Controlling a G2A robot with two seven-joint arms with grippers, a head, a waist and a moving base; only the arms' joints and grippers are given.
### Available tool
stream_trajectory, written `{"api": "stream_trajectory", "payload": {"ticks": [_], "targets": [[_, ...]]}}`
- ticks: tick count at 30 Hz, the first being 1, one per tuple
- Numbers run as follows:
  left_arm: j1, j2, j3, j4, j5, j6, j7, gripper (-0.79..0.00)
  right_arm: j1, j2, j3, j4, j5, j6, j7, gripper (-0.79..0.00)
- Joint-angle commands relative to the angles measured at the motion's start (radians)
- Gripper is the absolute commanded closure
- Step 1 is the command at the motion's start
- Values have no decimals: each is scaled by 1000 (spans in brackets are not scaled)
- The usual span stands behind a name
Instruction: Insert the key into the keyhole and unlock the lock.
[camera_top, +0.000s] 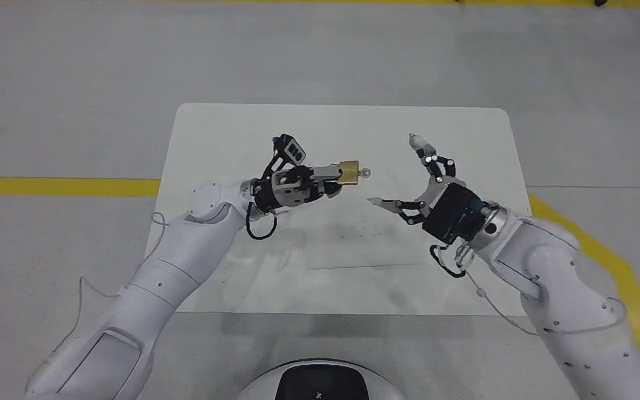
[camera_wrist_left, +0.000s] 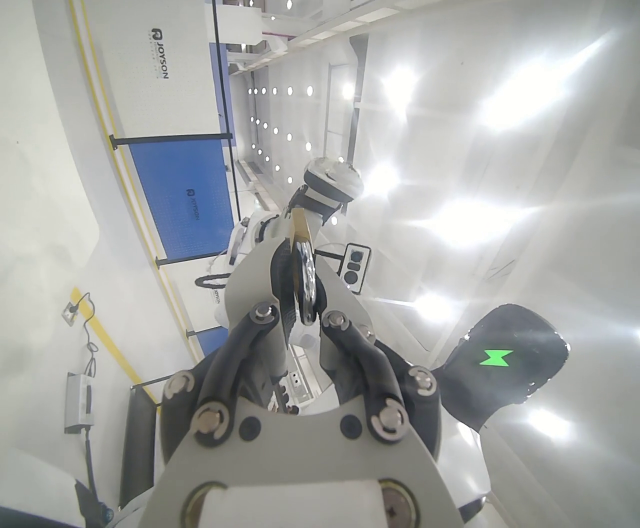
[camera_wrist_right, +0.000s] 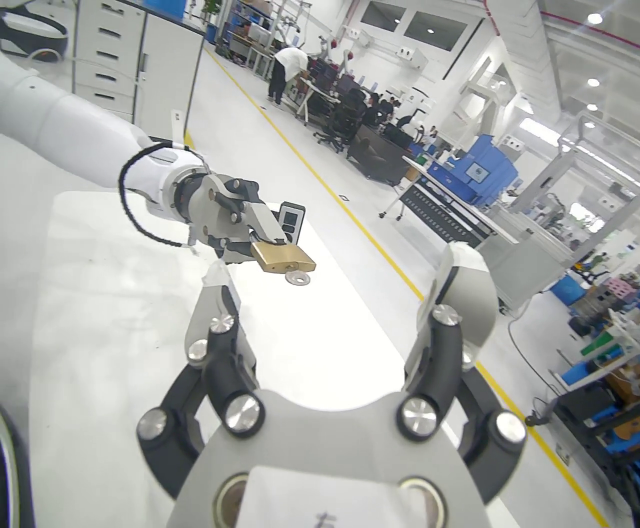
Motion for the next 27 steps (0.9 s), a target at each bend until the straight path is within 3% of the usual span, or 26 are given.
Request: {"api": "stream_trajectory", "payload": {"ticks": [1, 4, 7, 27], "targets": [[7, 5, -10, -15, 5, 35, -40, 0, 0, 6, 28, 7, -7, -80, 23, -419], [-1, 11, -22, -18, 40, 77, -86, 0, 14, 10, 31, 24, 1, -192, 50, -326], [-2, 14, -36, -27, 46, 93, -102, 0, 47, 11, 12, 56, 24, -279, 75, -302], [3, 8, -53, -47, 98, 163, -111, 0, 89, -5, -57, 41, -87, -242, 52, -292]]}}
